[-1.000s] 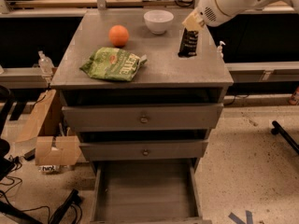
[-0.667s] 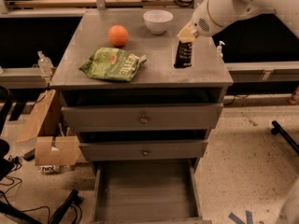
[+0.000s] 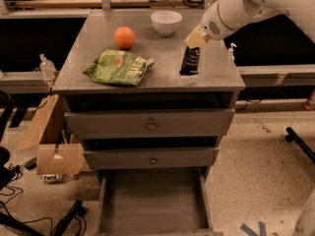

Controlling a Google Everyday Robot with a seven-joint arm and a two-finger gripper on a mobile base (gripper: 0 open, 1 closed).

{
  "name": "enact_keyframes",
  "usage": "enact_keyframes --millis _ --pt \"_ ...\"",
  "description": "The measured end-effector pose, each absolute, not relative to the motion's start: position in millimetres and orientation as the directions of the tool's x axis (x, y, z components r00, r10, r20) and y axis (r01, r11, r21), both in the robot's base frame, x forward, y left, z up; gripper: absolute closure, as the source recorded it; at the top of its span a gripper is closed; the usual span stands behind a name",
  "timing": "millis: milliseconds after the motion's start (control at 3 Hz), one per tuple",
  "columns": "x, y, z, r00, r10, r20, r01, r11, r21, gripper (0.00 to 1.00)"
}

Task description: Pick rxbar chocolate from bottom drawer and place on counter

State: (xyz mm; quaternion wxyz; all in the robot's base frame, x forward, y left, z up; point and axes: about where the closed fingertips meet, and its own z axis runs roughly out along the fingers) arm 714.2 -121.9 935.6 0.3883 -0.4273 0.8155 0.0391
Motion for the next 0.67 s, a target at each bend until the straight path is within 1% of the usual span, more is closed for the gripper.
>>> enact_keyframes --millis 333,667 --pt "714.4 -120.0 934.4 -0.333 -0.668 -0.666 -0.730 0.630 -0.267 0.10" --pt "714.4 -118.8 933.6 -0.332 -0.668 -0.666 -0.731 0.628 -0.266 0.00"
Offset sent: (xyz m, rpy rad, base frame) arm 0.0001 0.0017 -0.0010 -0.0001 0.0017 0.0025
